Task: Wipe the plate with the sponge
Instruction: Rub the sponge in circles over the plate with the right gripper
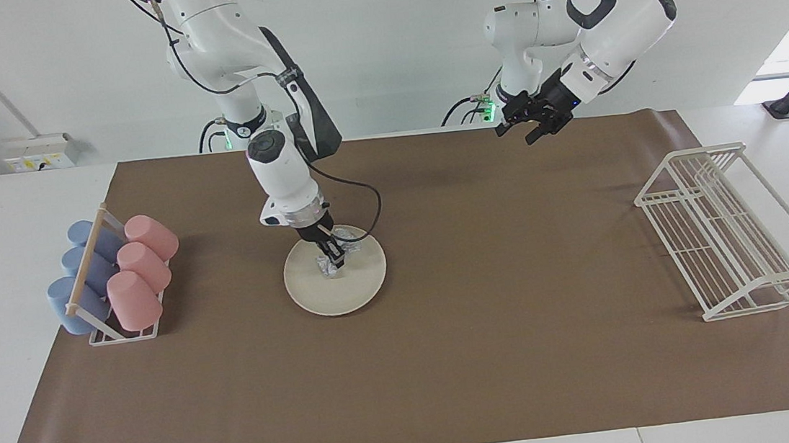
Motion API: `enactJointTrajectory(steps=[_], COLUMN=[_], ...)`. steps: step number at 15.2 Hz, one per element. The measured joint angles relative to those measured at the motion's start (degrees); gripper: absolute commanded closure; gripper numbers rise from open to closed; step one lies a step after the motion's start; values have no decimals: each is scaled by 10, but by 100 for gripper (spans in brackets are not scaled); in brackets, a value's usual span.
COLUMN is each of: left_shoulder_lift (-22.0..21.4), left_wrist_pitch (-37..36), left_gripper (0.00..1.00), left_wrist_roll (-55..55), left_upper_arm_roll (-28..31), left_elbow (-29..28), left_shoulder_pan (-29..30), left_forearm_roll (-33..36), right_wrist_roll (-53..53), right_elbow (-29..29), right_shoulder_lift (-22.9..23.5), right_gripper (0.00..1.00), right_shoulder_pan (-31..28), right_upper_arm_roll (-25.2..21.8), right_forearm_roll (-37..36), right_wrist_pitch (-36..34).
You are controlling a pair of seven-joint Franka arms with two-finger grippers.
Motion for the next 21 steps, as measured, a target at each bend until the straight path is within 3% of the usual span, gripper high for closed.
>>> enactJointTrajectory(steps=[2,6,14,18,21], left_shoulder_lift=[3,4,4,4,5], left_wrist_pitch=[-18,-24,-24,-24,-24], left_gripper=[0,0,0,0,0], left_wrist_roll=[-1,-4,-15,-16,-16], left_upper_arm_roll=[-1,-1,0,0,0], left_elbow=[7,8,11,13,14], left_shoulder_pan=[0,0,25,28,28], left_forearm_roll=[56,77,79,79,79], right_wrist_roll=[-53,-71,85,42,-52], right_elbow=[0,0,-5,-4,-4], right_shoulder_lift=[0,1,7,7,8], right_gripper=[100,100,100,100,100], right_shoulder_pan=[-33,-47,55,31,-28], right_upper_arm_roll=[0,0,2,2,1], right_forearm_roll=[0,0,0,0,1], right_wrist_pitch=[0,0,38,40,41])
